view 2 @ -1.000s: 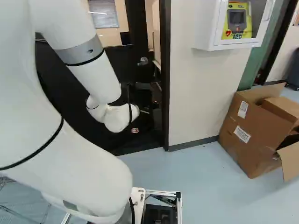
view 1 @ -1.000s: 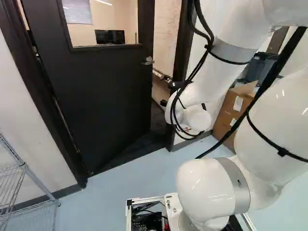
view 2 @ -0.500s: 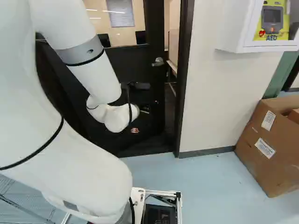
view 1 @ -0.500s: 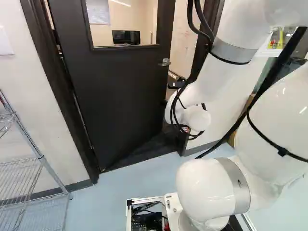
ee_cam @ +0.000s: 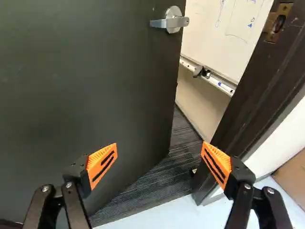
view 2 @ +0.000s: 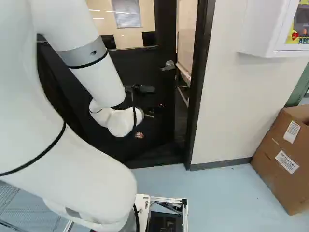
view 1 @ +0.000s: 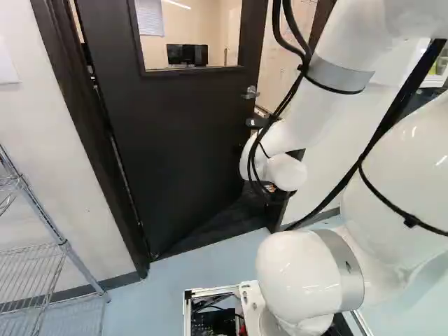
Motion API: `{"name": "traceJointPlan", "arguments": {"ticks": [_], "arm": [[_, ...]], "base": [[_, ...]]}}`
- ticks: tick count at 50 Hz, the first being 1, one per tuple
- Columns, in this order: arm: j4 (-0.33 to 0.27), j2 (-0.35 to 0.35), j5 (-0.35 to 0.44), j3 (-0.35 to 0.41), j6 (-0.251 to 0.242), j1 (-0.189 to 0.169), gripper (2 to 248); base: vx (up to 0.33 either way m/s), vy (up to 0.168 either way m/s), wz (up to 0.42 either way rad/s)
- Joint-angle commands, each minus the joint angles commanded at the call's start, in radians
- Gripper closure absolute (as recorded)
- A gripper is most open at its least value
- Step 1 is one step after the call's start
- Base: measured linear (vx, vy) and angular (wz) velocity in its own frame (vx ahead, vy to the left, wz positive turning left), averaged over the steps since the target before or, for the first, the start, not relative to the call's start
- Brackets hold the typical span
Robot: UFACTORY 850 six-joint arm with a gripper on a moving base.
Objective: Open the door and move inside
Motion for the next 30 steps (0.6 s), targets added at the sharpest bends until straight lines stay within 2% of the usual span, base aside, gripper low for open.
{"name": "traceJointPlan", "arguments": {"ticks": [30], "arm": [[0.0,0.0,0.0,0.0,0.0,0.0,3]], "base": [[0.12,0.083,-0.016]]}}
